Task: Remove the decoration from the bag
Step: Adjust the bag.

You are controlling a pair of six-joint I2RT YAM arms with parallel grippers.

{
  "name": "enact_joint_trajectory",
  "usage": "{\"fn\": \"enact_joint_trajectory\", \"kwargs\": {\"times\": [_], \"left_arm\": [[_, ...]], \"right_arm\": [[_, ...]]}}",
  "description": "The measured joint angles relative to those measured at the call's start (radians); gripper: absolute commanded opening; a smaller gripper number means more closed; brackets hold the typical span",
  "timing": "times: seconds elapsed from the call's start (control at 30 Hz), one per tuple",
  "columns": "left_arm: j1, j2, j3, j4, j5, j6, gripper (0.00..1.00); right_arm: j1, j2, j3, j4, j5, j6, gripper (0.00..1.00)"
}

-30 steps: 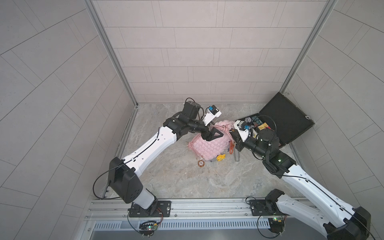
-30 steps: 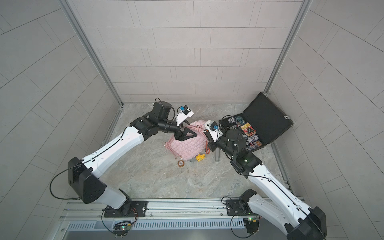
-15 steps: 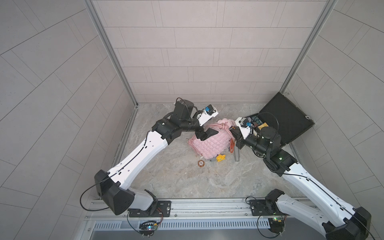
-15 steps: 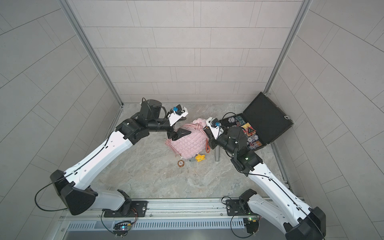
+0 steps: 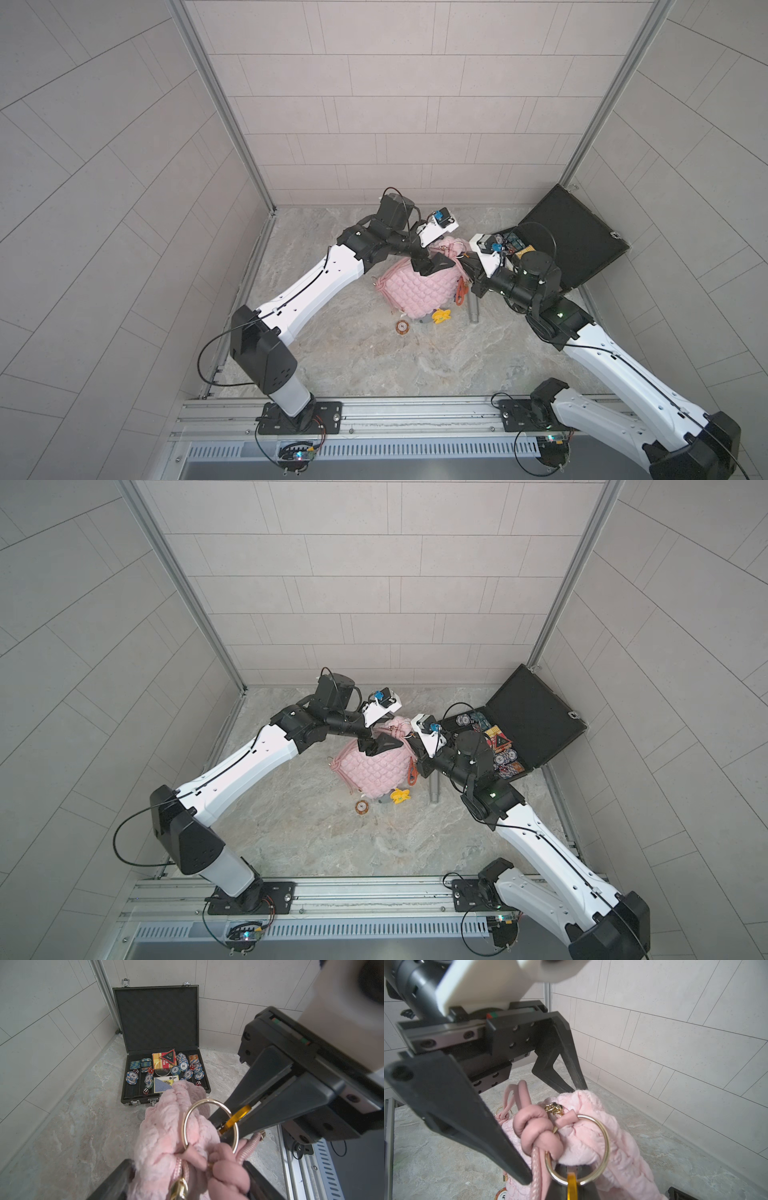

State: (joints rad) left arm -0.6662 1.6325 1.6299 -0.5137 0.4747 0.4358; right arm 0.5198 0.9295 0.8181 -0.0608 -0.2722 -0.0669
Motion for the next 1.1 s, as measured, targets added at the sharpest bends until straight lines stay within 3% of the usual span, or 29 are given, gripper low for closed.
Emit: {"fn": "enact_joint_trajectory", "kwargs": {"times": [0.13,0.27,0.37,0.5,0.83,1.1], "left_arm": [[0.000,0.000,0.001,-0.018,0.026,-0.023,0.40],[-0.002,0.000,0.001,-0.034,0.034,-0.028,0.23],[-0.002,0.000,0.002,-0.040,0.037,-0.028,0.19],[-0.002,0.000,0.002,-0.041,0.034,-0.028,0.00],[0.003,-0.002,0.002,-0.045,0.017,-0.021,0.00],[0.006,-0.023,0.002,-0.076,-0.014,0.016,0.00]], "right_arm": [[-0.001,0.008,0.006,0.000,0.001,0.000,0.00],[-0.003,0.008,0.006,0.000,0.003,0.000,0.00],[-0.003,0.008,0.006,0.002,0.003,0.000,0.00],[-0.003,0.010,0.006,0.002,0.003,0.000,0.00],[-0.013,0.007,0.005,0.001,0.014,-0.009,0.26],[-0.047,-0.003,-0.007,0.001,-0.067,0.001,0.32]]}}
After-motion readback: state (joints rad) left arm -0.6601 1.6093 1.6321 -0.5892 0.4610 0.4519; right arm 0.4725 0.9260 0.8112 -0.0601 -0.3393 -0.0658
